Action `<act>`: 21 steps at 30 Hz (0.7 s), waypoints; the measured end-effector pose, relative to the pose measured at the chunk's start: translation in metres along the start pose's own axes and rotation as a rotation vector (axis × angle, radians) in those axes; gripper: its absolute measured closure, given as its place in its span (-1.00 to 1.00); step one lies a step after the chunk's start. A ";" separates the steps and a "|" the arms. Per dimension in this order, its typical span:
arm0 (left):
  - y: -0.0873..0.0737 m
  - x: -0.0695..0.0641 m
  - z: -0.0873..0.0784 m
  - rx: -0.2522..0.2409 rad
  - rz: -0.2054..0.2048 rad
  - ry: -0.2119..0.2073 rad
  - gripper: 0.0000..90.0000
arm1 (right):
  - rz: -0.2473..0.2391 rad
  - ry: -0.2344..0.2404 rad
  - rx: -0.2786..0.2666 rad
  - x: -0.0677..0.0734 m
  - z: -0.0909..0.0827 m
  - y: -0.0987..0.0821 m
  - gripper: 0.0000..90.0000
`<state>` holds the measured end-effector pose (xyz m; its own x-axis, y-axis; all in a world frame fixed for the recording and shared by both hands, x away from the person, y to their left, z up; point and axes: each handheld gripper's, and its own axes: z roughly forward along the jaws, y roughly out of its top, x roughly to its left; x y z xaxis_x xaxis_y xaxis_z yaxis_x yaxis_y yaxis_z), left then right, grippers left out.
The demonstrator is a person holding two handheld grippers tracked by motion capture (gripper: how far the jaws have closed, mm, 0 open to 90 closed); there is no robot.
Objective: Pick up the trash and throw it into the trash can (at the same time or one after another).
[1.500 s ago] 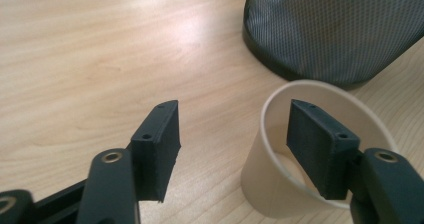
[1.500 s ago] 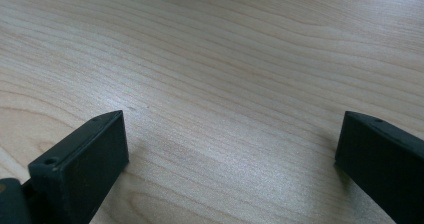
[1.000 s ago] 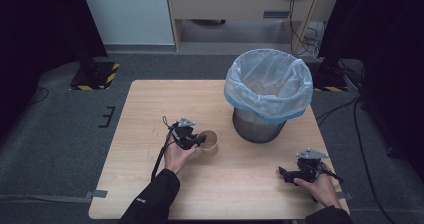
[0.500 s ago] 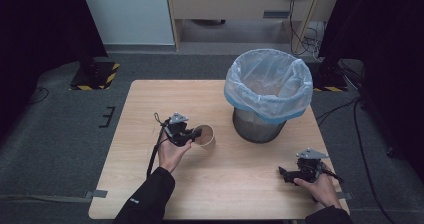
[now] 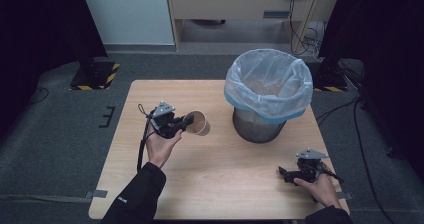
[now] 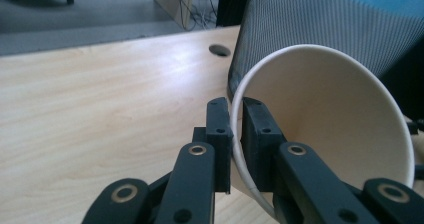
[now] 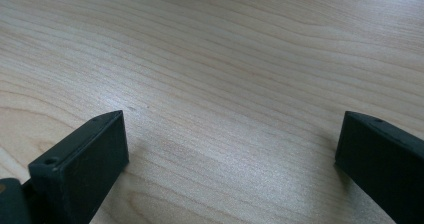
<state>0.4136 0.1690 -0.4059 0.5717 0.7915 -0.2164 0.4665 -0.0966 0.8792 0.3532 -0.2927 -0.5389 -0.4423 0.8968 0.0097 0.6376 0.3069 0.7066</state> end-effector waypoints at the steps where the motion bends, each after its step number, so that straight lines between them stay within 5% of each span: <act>1: 0.005 -0.001 -0.003 -0.016 0.005 0.001 0.83 | -0.008 0.000 -0.001 -0.001 0.000 0.000 -0.98; 21: 0.061 -0.017 -0.037 -0.157 0.067 0.002 0.83 | -0.006 0.000 0.000 0.000 0.000 0.000 -0.98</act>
<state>0.4078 0.1718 -0.3327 0.5962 0.7879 -0.1543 0.3165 -0.0540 0.9471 0.3535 -0.2931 -0.5389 -0.4459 0.8950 0.0055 0.6349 0.3120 0.7068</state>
